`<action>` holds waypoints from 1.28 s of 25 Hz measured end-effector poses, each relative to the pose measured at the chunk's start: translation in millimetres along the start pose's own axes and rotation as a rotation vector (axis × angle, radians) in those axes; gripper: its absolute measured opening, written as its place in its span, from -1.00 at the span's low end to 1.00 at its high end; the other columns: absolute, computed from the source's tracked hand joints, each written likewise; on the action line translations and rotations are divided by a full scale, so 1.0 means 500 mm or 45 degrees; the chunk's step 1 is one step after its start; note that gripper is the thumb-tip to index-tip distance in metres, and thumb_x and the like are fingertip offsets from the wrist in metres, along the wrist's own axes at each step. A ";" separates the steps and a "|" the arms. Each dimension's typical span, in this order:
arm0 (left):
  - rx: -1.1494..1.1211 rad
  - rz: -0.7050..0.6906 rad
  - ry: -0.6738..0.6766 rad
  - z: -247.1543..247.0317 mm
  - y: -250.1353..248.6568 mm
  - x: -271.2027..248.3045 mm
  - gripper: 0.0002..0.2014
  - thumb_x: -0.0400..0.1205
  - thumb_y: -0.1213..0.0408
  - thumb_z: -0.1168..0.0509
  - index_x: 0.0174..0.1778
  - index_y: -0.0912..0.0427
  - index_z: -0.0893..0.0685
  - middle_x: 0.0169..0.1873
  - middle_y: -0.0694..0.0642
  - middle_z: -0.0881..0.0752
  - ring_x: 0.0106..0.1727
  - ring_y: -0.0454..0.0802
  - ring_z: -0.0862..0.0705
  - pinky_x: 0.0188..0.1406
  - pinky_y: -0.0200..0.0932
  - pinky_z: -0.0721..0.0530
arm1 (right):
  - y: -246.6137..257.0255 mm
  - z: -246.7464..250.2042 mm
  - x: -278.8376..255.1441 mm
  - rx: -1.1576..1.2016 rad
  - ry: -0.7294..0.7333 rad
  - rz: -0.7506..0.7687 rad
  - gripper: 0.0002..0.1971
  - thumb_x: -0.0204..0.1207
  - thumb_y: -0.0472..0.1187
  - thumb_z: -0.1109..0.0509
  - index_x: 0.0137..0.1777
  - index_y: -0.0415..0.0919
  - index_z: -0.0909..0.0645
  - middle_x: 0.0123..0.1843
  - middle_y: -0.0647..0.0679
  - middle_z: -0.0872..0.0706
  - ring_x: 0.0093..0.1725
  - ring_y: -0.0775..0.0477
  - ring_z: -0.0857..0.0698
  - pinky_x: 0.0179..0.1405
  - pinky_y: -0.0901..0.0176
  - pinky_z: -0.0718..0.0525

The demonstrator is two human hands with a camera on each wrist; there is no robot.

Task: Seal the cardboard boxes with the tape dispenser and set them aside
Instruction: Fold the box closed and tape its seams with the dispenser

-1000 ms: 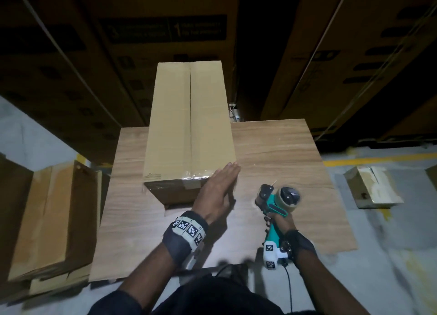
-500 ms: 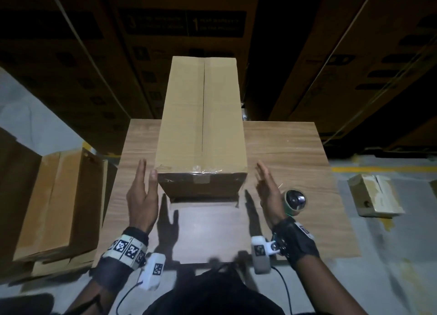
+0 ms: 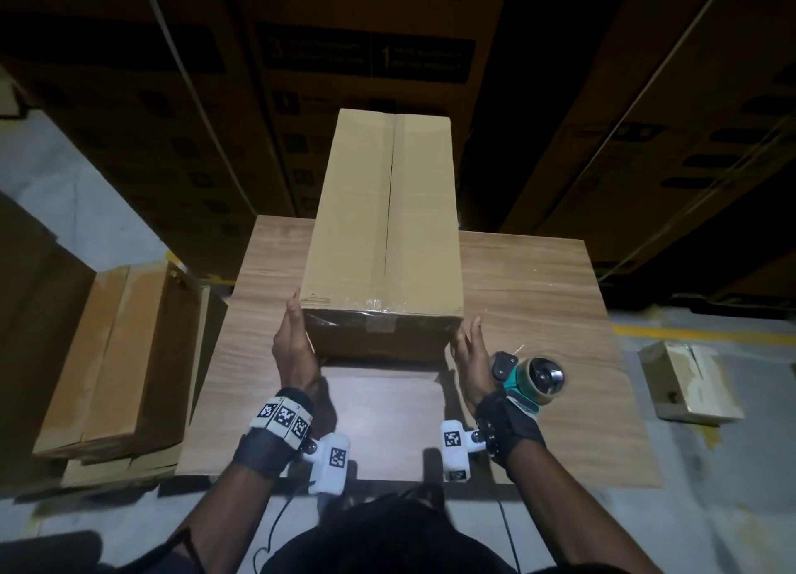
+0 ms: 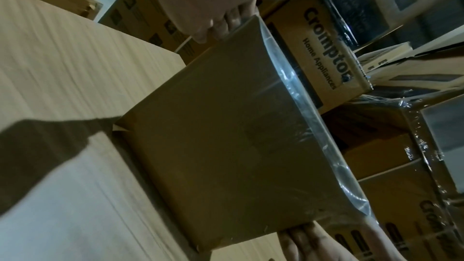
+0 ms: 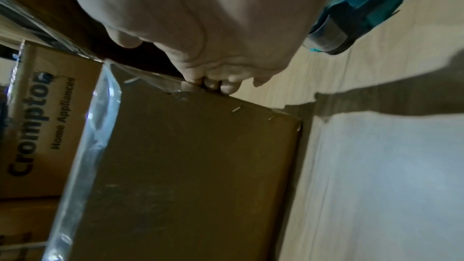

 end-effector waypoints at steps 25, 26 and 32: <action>1.313 -0.748 0.985 -0.024 -0.091 0.013 -0.32 0.52 0.34 -0.60 0.56 -0.02 -0.55 0.05 0.15 -0.85 0.06 0.01 -0.83 0.08 0.10 -0.82 | 0.121 0.070 -0.008 -2.129 0.243 0.811 0.17 0.53 -0.03 -0.61 0.69 0.50 0.34 0.16 -0.02 -0.82 -0.03 -0.08 -0.78 -0.02 -0.01 -0.77; 1.324 -0.735 1.006 -0.023 -0.089 0.014 -0.30 0.52 0.39 -0.59 0.57 -0.02 -0.54 0.06 0.15 -0.85 0.10 0.02 -0.83 0.10 0.05 -0.81 | 0.118 0.070 -0.008 -2.120 0.226 0.809 0.16 0.52 -0.01 -0.62 0.70 0.49 0.32 0.13 -0.02 -0.82 -0.03 -0.08 -0.78 -0.02 0.01 -0.76; 1.259 -0.701 1.047 -0.020 -0.108 0.035 -0.33 0.54 0.58 -0.50 0.53 -0.06 -0.63 0.19 0.15 -0.81 0.17 -0.07 -0.78 0.18 -0.20 -0.69 | 0.118 0.079 0.001 -2.095 0.294 0.728 0.17 0.52 -0.08 -0.62 0.69 0.53 0.29 0.07 0.00 -0.81 -0.04 -0.05 -0.75 -0.09 0.11 -0.65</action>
Point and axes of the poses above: each hand's wrist, its own x-axis towards the middle knuckle, its own z-axis out of the back of the hand, y = z × x, the point moved 9 cm from there along x, towards the middle knuckle
